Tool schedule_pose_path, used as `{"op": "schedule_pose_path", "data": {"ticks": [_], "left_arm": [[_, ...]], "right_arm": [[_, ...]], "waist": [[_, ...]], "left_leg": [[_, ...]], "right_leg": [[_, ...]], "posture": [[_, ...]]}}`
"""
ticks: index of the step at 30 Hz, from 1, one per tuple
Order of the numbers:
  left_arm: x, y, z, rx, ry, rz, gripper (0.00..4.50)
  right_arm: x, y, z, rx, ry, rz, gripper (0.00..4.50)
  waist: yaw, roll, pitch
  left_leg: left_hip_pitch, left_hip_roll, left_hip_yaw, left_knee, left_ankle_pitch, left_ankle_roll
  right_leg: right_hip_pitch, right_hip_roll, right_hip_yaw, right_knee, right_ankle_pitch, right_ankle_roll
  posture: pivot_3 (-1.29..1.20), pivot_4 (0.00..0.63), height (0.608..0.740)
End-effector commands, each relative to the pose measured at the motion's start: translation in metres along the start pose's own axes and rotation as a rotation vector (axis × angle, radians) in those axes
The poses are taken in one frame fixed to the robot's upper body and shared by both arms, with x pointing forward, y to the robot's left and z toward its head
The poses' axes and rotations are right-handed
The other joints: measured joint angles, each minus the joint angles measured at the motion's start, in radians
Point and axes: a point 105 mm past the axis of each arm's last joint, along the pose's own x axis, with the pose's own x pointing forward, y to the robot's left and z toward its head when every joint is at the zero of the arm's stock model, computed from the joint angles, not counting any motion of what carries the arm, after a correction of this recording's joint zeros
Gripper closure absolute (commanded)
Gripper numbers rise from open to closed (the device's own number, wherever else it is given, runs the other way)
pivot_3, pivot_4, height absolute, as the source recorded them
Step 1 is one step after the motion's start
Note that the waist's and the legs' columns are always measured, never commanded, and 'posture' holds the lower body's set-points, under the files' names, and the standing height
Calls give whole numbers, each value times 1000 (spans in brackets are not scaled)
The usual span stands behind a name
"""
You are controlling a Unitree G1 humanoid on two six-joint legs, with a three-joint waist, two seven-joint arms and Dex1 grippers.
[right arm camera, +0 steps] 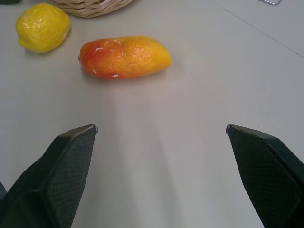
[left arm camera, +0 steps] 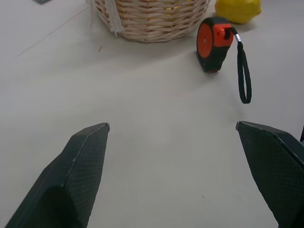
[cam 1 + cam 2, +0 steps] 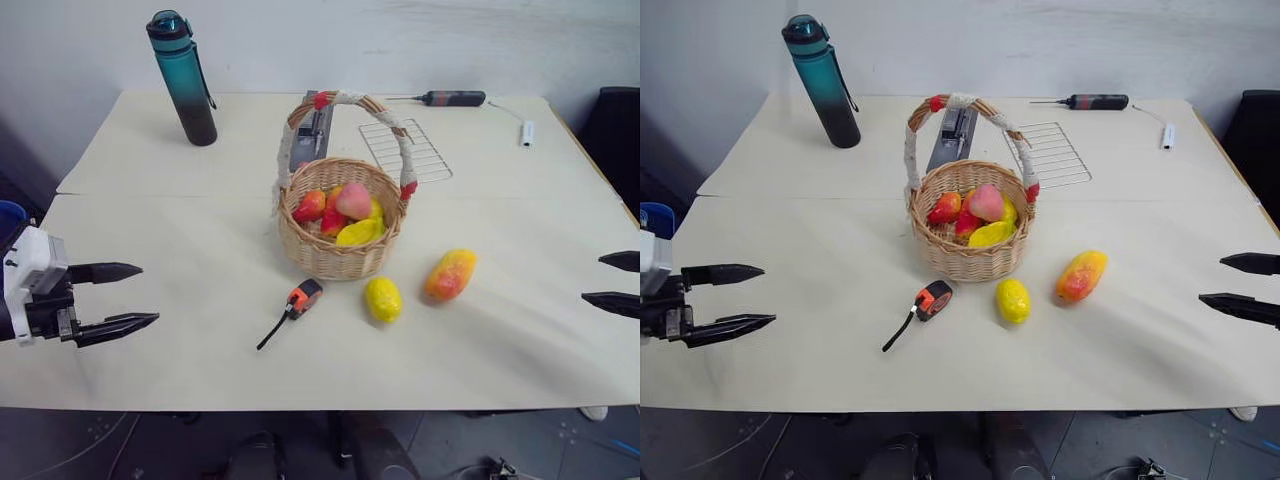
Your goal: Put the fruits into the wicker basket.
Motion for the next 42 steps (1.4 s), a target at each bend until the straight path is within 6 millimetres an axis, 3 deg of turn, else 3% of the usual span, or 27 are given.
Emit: {"op": "schedule_pose_path", "data": {"ticks": [1,18,23,31,36,42], "left_arm": [[-2,-1,5,57,2,19,0],[3,2,9,55,-26,67,0],[25,-7,22,85,-59,95,0],[99,-74,34,-27,-49,2,0],[138,-72,26,-97,19,51,0],[177,-74,28,-110,56,17,0]], "right_arm": [[1,-1,7,-23,-23,-4,15],[9,-6,8,-64,10,-47,15],[13,3,21,-100,-13,-27,15],[42,105,65,-164,-130,327,15],[58,154,80,-233,-184,474,15],[68,176,91,-262,-231,544,15]], "waist": [[-1,1,0],[-1,2,1],[1,2,1],[3,2,1],[5,-1,1],[3,-9,0]], "left_leg": [[0,0,0,0,0,0],[1,0,2,0,0,0],[1,0,2,1,0,0],[2,-1,-3,2,-1,-2],[2,-3,-8,4,4,-5],[2,-6,-10,4,8,-4]], "right_leg": [[0,0,0,0,0,0],[0,0,1,1,0,0],[0,0,1,1,2,3],[2,0,1,9,3,9],[3,2,1,10,2,8],[6,1,0,9,3,8]], "posture": [[0,150,740],[0,150,740],[0,150,740],[0,150,740],[0,150,740],[0,150,740]]}}
